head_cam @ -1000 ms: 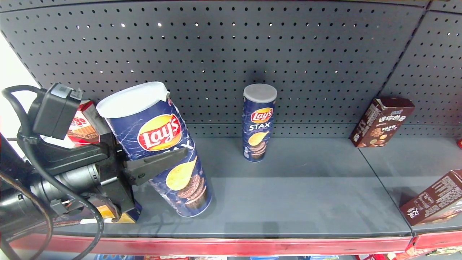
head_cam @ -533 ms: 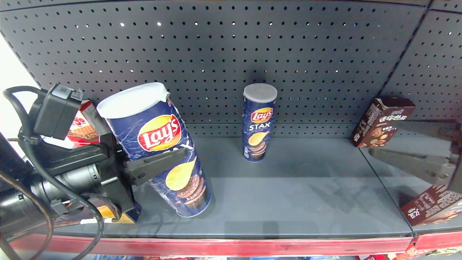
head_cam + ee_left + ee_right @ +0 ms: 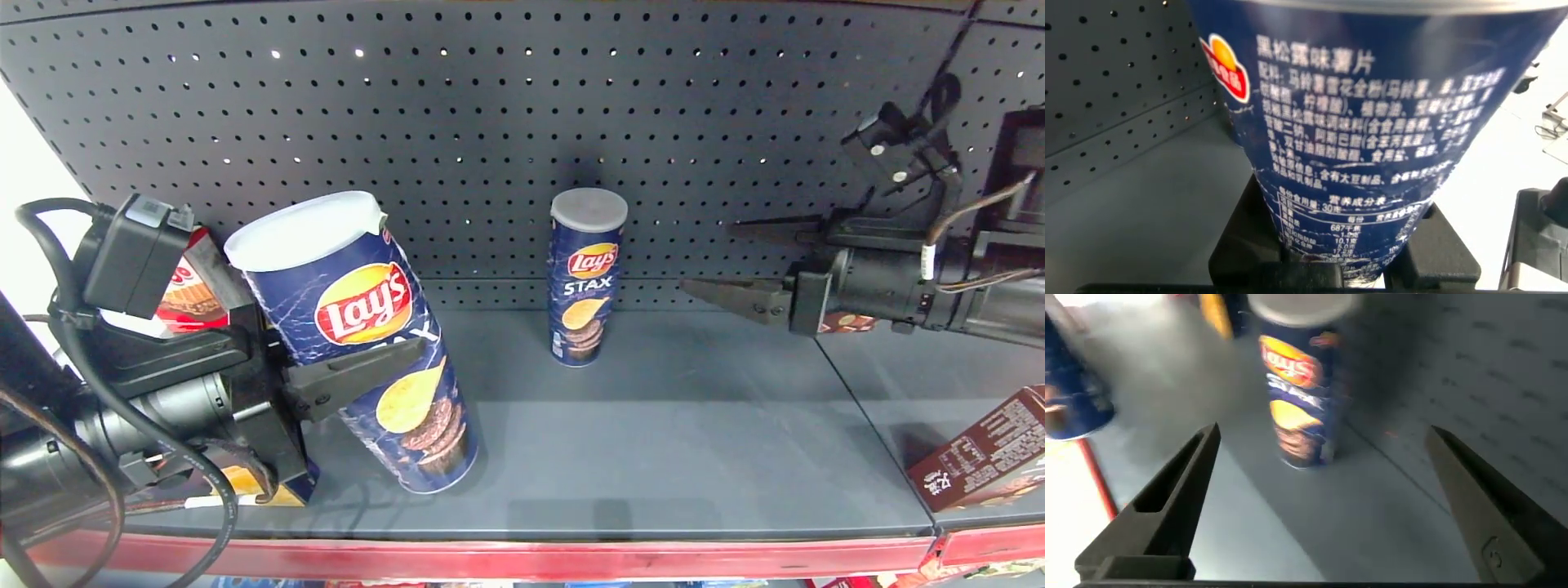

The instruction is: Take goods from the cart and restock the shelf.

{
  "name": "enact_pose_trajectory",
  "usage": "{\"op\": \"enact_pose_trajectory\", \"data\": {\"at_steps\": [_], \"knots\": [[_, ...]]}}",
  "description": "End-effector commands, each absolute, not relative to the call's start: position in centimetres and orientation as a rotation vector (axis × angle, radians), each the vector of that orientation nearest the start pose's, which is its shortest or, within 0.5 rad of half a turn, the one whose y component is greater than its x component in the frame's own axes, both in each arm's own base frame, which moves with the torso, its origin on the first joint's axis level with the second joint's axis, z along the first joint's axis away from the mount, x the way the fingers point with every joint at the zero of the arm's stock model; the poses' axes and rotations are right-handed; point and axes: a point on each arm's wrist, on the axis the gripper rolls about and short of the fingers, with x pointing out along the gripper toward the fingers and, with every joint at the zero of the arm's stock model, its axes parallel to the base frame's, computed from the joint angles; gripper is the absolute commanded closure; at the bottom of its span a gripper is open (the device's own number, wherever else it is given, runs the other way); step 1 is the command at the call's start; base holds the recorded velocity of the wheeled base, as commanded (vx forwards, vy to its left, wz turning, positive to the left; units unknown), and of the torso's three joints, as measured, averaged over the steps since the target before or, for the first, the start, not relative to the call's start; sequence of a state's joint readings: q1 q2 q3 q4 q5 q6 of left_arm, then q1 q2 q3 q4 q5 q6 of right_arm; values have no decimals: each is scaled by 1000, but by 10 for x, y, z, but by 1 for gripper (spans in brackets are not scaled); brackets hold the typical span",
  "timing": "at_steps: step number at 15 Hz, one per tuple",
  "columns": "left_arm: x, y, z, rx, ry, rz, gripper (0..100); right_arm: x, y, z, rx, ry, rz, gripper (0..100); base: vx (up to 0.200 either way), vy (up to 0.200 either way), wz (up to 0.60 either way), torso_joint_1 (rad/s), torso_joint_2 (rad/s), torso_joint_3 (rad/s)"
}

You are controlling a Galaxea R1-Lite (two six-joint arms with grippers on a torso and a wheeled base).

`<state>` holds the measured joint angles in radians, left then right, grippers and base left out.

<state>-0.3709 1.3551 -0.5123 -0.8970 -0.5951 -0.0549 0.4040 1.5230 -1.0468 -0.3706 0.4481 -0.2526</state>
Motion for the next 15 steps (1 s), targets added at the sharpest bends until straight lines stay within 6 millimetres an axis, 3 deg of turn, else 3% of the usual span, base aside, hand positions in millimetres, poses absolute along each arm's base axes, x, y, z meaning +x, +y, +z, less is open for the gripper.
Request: {"op": "enact_pose_trajectory", "data": {"at_steps": [1,4,15], "knots": [[189,-87,217,-45,-24,-966,100,275,130,264,-225,5,974,0,0,0,0,0,0,0],[189,-86,217,-45,-24,-964,100,301,134,254,-227,-78,1066,0,0,0,0,0,0,0],[196,-87,216,-46,-16,-953,100,341,158,225,-273,-107,1135,0,0,0,0,0,0,0]]}}
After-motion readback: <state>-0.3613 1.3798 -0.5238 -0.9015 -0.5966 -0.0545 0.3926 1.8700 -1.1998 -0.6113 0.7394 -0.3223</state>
